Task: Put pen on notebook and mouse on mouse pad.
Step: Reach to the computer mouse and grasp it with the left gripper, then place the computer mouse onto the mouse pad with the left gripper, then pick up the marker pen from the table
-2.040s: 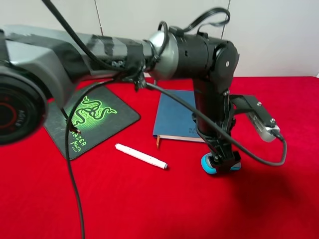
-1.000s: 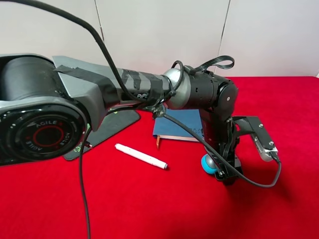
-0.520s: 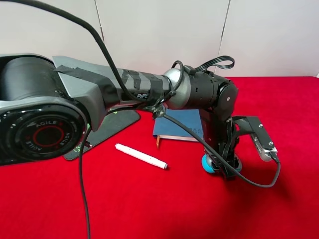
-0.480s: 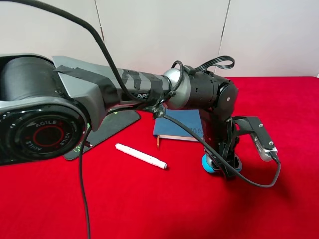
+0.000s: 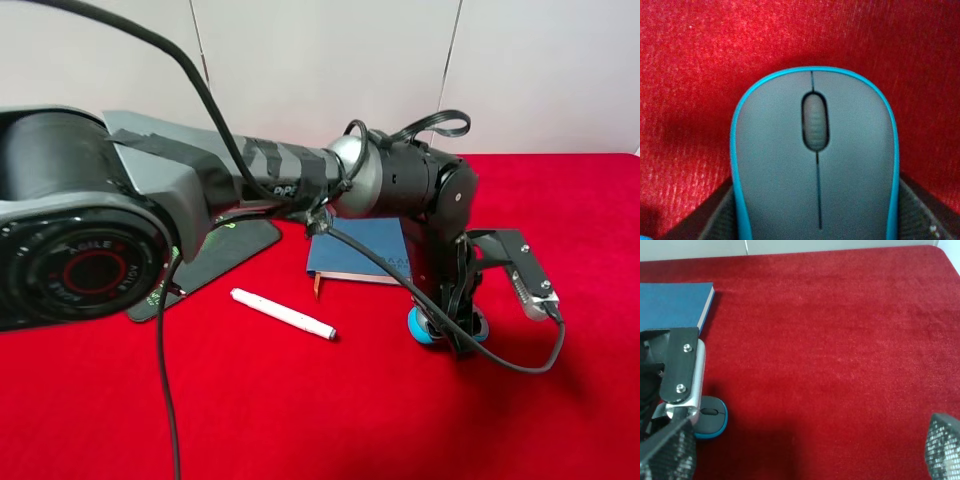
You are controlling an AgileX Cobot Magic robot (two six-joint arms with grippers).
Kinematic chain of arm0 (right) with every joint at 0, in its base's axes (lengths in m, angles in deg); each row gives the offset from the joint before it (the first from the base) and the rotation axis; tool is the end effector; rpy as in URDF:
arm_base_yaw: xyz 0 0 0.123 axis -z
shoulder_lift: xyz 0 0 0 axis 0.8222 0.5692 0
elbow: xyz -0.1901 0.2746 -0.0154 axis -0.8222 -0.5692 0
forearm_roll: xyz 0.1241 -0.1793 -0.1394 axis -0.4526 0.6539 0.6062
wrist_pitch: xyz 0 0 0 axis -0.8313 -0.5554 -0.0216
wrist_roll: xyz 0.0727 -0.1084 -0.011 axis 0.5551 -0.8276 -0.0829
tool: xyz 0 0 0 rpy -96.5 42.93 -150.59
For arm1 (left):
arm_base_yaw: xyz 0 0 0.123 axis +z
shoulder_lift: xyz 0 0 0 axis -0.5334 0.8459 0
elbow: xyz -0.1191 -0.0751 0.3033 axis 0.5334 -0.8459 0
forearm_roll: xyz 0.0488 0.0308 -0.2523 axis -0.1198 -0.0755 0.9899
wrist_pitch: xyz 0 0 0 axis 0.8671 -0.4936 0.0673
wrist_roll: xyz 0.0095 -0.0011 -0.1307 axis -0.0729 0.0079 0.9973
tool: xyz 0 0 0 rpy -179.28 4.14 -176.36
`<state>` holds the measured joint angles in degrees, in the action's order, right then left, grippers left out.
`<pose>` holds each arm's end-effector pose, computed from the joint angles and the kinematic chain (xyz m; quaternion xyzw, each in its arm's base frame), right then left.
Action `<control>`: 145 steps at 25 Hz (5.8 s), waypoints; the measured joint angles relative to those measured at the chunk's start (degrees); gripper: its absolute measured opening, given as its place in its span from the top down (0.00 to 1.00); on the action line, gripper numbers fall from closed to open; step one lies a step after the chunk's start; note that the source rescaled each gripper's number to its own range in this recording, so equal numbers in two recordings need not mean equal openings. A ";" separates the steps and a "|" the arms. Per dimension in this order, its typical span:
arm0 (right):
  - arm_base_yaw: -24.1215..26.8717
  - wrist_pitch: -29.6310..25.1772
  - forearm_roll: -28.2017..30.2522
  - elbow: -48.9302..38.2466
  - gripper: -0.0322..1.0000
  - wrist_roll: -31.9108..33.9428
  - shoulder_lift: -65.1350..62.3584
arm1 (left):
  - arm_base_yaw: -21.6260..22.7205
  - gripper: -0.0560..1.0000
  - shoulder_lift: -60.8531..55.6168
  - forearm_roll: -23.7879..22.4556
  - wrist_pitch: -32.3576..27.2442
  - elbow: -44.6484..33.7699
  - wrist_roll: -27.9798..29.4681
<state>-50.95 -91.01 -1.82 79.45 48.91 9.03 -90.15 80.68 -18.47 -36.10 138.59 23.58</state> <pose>-0.0091 0.0073 0.2629 0.0375 0.8438 0.0128 0.5352 0.2931 -0.4956 0.1078 0.6597 0.7180 -0.1131 0.1912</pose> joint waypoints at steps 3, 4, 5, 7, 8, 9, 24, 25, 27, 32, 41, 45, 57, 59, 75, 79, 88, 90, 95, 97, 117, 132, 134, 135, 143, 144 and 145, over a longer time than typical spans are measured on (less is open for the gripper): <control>0.00 0.00 0.00 0.00 0.00 0.00 0.00 | 0.00 0.95 -2.35 -0.04 -0.83 0.00 0.00; 0.00 0.00 0.00 0.00 0.00 0.00 0.00 | 0.00 0.95 -3.26 -0.04 -1.47 0.00 0.11; 0.00 0.00 0.00 0.00 0.00 0.00 0.00 | 0.00 0.95 -4.13 -0.04 -2.12 0.00 0.25; 0.00 0.00 0.00 0.00 0.00 0.00 0.00 | 0.00 0.95 -5.63 -0.65 -4.09 0.00 1.77; 0.00 0.00 0.00 0.00 0.00 0.00 0.00 | 0.00 0.95 -6.40 -1.33 -5.22 0.00 3.19; 0.00 0.00 0.00 0.00 0.00 0.00 0.00 | 0.00 0.95 -7.11 -2.13 -6.13 0.00 5.03; 0.00 0.00 -0.04 0.00 0.00 0.00 0.00 | 5.34 0.95 -14.94 -5.21 -24.77 0.00 14.79; 0.00 0.00 -0.04 0.00 0.00 0.00 0.00 | 6.19 0.95 -15.24 -5.00 -24.77 0.00 14.79; 0.00 0.00 -0.04 0.00 0.00 0.00 0.00 | 7.58 0.95 -15.67 -4.87 -24.77 0.00 14.61; 0.00 0.00 -0.04 0.00 0.00 0.00 0.00 | 10.69 0.95 -17.06 -4.39 -24.77 -1.33 14.05; 0.00 0.00 -0.04 0.00 0.00 0.00 0.00 | 20.02 0.95 -27.24 -3.07 -24.48 -17.63 13.92; 0.00 0.00 -0.04 0.00 0.00 0.00 0.00 | 25.51 0.95 -32.79 -3.07 -21.08 -26.58 14.33; 0.00 0.00 -0.04 0.00 0.00 0.00 0.00 | 41.07 0.95 -37.02 -3.78 -15.10 -37.75 17.61; 0.00 0.00 -0.04 0.00 0.00 0.00 0.00 | 42.61 0.95 -37.02 -4.89 -13.20 -37.80 17.75; 0.00 0.00 -0.04 0.00 0.00 0.00 0.00 | 48.74 0.95 -29.40 -6.02 0.56 -37.94 22.48; 0.00 0.00 -0.04 0.00 0.00 0.00 0.00 | 48.74 0.95 -27.17 -6.02 3.81 -37.94 22.48; 0.00 0.00 -0.04 0.00 0.00 0.00 0.00 | 48.81 0.95 -23.87 -6.07 7.55 -37.94 22.48; 0.00 0.00 -0.04 0.00 0.00 0.00 0.00 | 48.81 0.95 -23.65 -6.07 7.76 -37.94 22.48; 0.00 0.00 -0.04 0.00 0.00 0.00 0.00 | 48.81 0.71 -23.59 -5.96 7.80 -37.94 22.48; 0.00 0.00 -0.04 0.00 0.00 0.00 0.00 | 48.81 0.32 -23.59 -5.95 7.80 -37.94 22.48; 0.00 0.00 -0.04 0.00 0.00 0.00 0.00 | 48.81 0.00 -31.80 -5.68 -17.11 -27.98 25.64; 0.00 0.00 -0.04 0.00 0.00 0.00 0.00 | 48.81 0.00 -51.50 -5.98 -24.85 -31.73 29.80; 0.00 0.00 -0.04 0.00 0.00 0.00 0.00 | 48.81 0.00 -55.42 -5.98 -24.85 -33.95 30.43; 0.00 0.00 -0.04 0.00 0.00 0.00 0.00 | 48.81 0.00 -57.48 -5.98 -24.88 -35.24 30.59; 0.00 0.00 -0.04 0.00 0.00 0.00 0.00 | 48.81 0.02 -74.11 -6.09 -25.00 -45.93 31.06; 0.00 0.00 -0.04 0.00 0.00 0.00 0.00 | 48.81 0.02 -76.45 -6.09 -24.99 -47.35 31.06; 0.00 0.00 -0.04 0.00 0.00 0.00 0.00 | 48.81 0.02 -78.79 -6.09 -25.01 -48.44 31.06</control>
<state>-50.95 -91.01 -1.86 79.45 48.91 9.03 -41.35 1.89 -24.56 -61.11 90.14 54.64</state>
